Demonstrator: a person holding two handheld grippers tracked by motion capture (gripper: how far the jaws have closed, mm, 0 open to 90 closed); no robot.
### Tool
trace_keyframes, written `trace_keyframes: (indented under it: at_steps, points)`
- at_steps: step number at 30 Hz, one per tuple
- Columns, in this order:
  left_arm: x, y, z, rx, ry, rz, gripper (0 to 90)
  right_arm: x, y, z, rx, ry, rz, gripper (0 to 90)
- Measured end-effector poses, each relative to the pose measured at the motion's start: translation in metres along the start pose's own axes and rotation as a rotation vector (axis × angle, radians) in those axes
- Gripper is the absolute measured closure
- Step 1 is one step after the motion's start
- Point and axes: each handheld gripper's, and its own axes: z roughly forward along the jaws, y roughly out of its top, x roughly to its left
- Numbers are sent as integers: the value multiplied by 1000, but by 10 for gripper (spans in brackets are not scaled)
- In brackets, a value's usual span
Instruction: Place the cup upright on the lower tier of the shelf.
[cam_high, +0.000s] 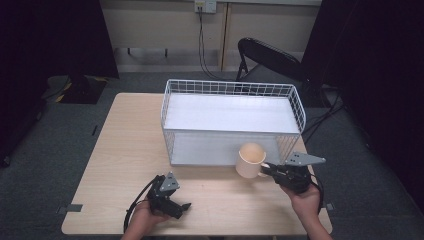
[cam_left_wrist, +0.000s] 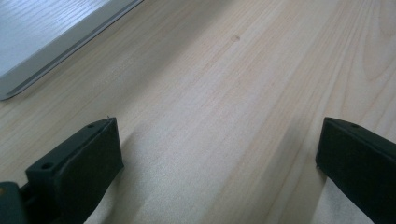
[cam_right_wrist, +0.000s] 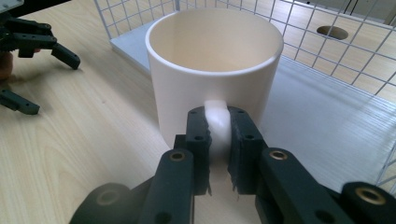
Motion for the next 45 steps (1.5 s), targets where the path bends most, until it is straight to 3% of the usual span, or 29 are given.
trace_keyframes:
  at_steps: [22,45]
  points:
    - [0,0,0,-2,1,0,0,-1,7,15,-16,-73,5,802]
    - [0,0,0,-1,0,1,0,2,11,33,-31,-116,24,801]
